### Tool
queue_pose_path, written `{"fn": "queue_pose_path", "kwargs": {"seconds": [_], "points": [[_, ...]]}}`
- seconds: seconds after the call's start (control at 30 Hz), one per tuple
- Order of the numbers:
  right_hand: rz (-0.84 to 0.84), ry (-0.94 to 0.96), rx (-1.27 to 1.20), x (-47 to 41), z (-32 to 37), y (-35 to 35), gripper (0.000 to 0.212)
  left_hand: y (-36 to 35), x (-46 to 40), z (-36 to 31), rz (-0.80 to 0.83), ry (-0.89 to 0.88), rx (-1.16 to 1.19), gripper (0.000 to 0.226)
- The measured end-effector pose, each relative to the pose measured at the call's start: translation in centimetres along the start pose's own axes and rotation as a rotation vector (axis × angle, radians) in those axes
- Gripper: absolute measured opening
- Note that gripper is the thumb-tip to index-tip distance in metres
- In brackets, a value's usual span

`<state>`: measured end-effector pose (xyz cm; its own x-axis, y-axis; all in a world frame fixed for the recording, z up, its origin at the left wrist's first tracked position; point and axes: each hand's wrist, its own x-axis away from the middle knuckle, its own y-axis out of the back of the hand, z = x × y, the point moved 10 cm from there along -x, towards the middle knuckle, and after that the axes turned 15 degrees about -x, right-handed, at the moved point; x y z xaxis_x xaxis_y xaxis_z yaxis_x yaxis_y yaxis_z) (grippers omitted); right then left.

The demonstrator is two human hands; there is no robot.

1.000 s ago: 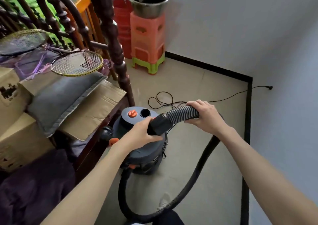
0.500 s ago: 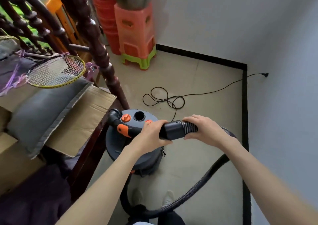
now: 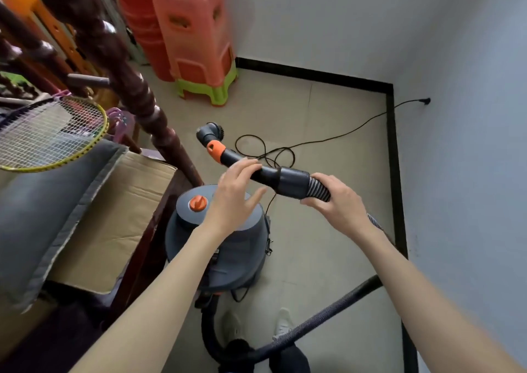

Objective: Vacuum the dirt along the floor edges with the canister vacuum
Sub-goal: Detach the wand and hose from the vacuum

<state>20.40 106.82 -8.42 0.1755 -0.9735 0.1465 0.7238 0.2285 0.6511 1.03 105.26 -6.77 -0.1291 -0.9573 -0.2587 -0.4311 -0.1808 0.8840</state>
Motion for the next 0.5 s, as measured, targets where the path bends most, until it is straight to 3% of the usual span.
{"fn": "queue_pose_path", "kwargs": {"seconds": [0.1, 0.23, 0.33, 0.5], "points": [[-0.068, -0.084, -0.07, -1.3, -2.2, -1.5, 0.048, -2.5, 1.7, 5.5, 0.108, 0.271, 0.081, 0.039], [-0.156, -0.171, -0.142, -3.1, -5.2, -4.0, 0.046, -9.3, 6.2, 12.2, 0.437, 0.512, 0.066, 0.04], [-0.191, -0.221, -0.167, -4.0, -7.5, -6.2, 0.043, -13.8, 8.1, 14.9, 0.563, 0.561, 0.029, 0.042], [-0.201, -0.268, -0.175, -4.5, -10.8, -9.4, 0.038, -18.5, 6.7, 16.2, 0.52, 0.54, -0.152, 0.033]]}}
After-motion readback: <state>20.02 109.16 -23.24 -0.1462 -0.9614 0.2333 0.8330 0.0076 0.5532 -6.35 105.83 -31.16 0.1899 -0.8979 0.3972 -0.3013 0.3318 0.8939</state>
